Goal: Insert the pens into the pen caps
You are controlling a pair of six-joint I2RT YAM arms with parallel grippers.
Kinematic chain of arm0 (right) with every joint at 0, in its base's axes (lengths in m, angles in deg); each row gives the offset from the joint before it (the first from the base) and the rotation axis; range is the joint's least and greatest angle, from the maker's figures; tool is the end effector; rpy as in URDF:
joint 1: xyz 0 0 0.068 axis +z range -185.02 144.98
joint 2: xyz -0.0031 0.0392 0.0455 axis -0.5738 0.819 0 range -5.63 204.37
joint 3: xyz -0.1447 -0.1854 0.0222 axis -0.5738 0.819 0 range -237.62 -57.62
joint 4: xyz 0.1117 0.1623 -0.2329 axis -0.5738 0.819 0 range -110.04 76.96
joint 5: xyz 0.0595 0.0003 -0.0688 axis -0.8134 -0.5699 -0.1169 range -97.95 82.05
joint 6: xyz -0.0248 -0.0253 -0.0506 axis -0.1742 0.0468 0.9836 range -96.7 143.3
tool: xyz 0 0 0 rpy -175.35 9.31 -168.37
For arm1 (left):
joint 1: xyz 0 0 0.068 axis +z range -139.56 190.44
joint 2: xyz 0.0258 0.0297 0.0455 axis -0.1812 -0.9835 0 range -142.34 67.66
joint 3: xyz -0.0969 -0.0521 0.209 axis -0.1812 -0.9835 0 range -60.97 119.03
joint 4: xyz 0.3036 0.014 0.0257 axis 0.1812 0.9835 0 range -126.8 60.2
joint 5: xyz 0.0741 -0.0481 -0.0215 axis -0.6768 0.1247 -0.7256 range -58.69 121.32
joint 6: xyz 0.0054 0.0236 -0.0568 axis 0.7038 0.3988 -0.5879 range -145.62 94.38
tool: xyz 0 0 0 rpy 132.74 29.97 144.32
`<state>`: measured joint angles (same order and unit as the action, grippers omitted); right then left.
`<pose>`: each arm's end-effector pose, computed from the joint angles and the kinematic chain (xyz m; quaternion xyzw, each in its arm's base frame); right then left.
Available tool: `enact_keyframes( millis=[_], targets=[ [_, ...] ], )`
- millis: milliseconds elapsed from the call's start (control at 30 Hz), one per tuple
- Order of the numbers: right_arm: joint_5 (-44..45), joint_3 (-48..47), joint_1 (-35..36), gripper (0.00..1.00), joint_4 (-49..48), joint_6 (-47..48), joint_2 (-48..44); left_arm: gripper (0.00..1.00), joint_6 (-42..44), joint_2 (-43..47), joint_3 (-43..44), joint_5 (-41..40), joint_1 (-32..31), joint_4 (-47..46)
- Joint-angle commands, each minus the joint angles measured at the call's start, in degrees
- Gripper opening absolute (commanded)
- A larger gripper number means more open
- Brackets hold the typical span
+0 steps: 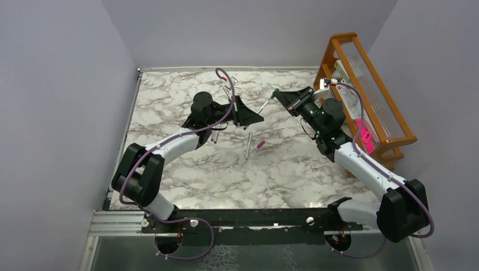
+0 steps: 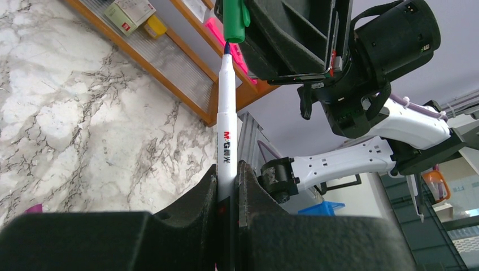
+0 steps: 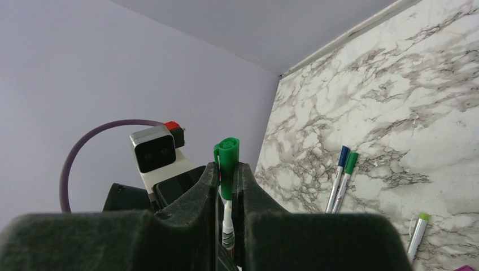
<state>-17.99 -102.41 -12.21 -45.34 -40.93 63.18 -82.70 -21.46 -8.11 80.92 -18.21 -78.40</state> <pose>0.3182 0.1426 0.2633 0.1878 0.6736 0.5348 0.4744 0.3256 -0.2184 0.2254 0.1506 0.6687 -0.6636 0.2997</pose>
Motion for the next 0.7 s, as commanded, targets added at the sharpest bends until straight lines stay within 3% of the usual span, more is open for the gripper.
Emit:
enact_keyframes(
  millis=[0,667],
  targets=[
    [-2.0,0.5,-0.3,0.01,-1.2,0.8,0.8,0.0,0.7,0.7,2.1,1.4,-0.4,-2.4],
    [-2.7,0.1,-0.3,0.01,-2.1,0.9,1.5,0.0,0.7,0.4,2.2,1.7,-0.4,-2.4]
  ],
)
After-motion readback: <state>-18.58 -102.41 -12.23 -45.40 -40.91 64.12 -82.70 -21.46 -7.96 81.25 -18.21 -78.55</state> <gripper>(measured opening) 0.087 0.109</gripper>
